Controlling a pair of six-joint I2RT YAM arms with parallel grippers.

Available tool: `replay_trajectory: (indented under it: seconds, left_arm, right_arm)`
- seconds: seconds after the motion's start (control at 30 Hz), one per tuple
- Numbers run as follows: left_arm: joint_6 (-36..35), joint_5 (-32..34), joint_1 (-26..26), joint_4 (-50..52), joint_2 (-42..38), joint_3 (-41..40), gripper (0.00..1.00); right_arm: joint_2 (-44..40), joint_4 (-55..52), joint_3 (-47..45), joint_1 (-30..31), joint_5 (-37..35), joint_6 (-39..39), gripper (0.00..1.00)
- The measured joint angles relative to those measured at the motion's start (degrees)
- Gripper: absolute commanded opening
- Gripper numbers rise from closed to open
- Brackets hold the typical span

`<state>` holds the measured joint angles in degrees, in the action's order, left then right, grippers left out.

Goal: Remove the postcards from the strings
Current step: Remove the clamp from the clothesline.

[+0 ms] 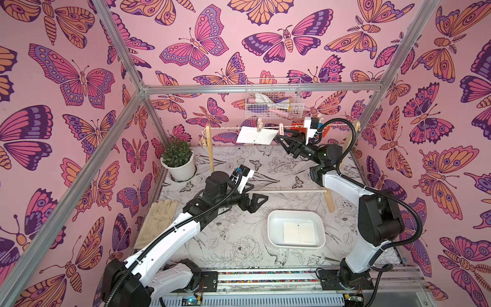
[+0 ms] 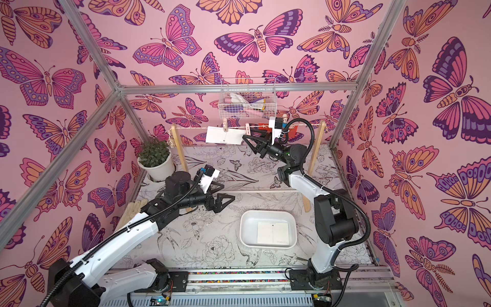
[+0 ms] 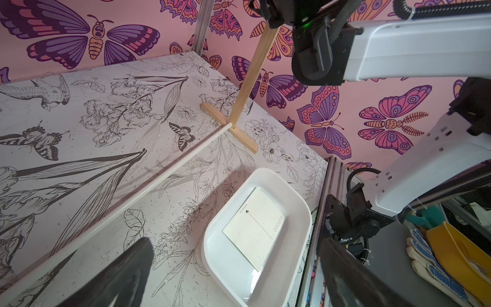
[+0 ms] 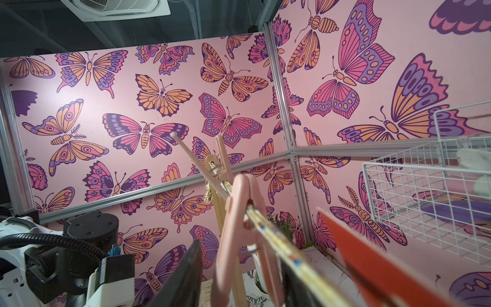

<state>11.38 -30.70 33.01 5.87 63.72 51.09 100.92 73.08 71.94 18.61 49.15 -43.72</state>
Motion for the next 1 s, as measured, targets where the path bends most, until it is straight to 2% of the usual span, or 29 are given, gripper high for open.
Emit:
replay_trajectory:
  seconds: [0.37,0.6,1.0]
  left_arm:
    - [0.0,0.0,0.0,0.0,0.0,0.0,1.00]
    - [0.0,0.0,0.0,0.0,0.0,0.0,1.00]
    - [0.0,0.0,0.0,0.0,0.0,0.0,1.00]
  right_arm:
    - [-0.3,0.0,0.0,0.0,0.1,0.0,0.40]
    - [-1.0,0.0,-0.2,0.0,0.4,0.0,0.28]
    - [-1.0,0.0,-0.2,0.0,0.9,0.0,0.14]
